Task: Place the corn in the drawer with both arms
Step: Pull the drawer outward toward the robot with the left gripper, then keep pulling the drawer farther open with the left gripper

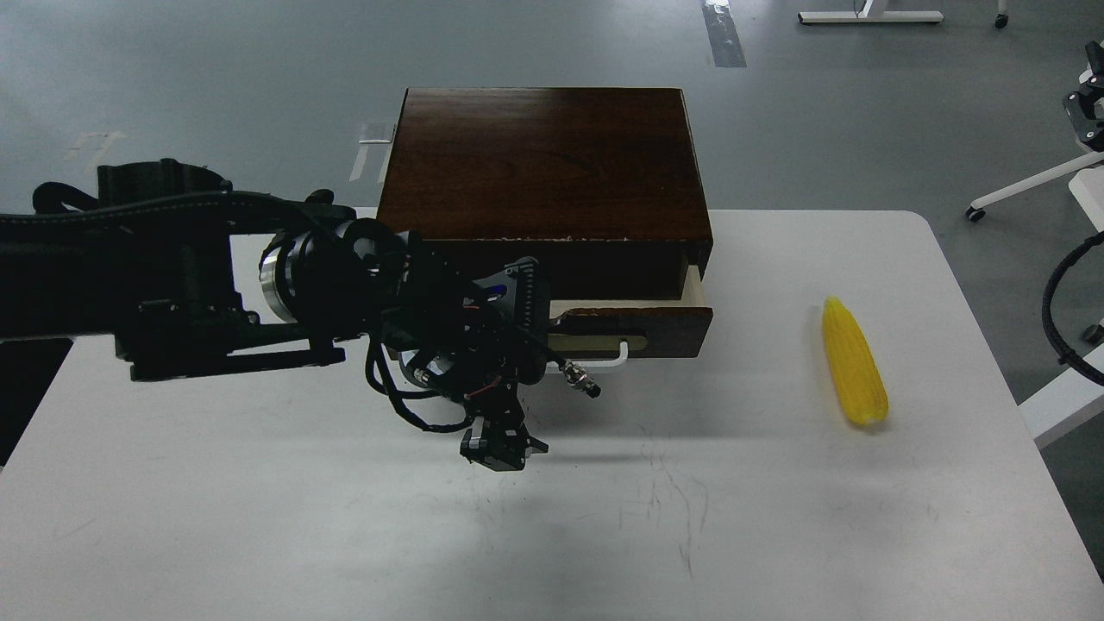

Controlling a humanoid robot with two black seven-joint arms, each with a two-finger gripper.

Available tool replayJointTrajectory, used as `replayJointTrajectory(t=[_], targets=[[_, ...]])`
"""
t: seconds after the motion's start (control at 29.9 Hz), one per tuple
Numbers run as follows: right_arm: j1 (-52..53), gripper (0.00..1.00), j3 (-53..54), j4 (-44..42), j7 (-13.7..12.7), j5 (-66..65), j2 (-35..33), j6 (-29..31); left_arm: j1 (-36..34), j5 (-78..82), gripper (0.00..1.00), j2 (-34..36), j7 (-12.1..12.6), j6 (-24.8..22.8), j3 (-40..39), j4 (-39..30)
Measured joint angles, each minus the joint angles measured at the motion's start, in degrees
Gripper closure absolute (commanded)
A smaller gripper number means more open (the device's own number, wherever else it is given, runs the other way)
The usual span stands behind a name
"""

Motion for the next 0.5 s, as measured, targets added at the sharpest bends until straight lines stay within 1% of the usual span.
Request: replayJointTrajectory(t=[0.43, 0.5], targets=[[0.0, 0.0, 0.0, 0.0, 0.0, 0.0, 0.1, 0.0, -0.1, 0.0, 0.09, 0.1, 0.2, 0.0, 0.0, -1.2], [0.0, 0.0, 0.0, 0.1, 0.0, 0.0, 0.1, 0.0, 0.0, -0.1, 0.09, 0.1, 0.6, 0.0, 0.0, -1.2]])
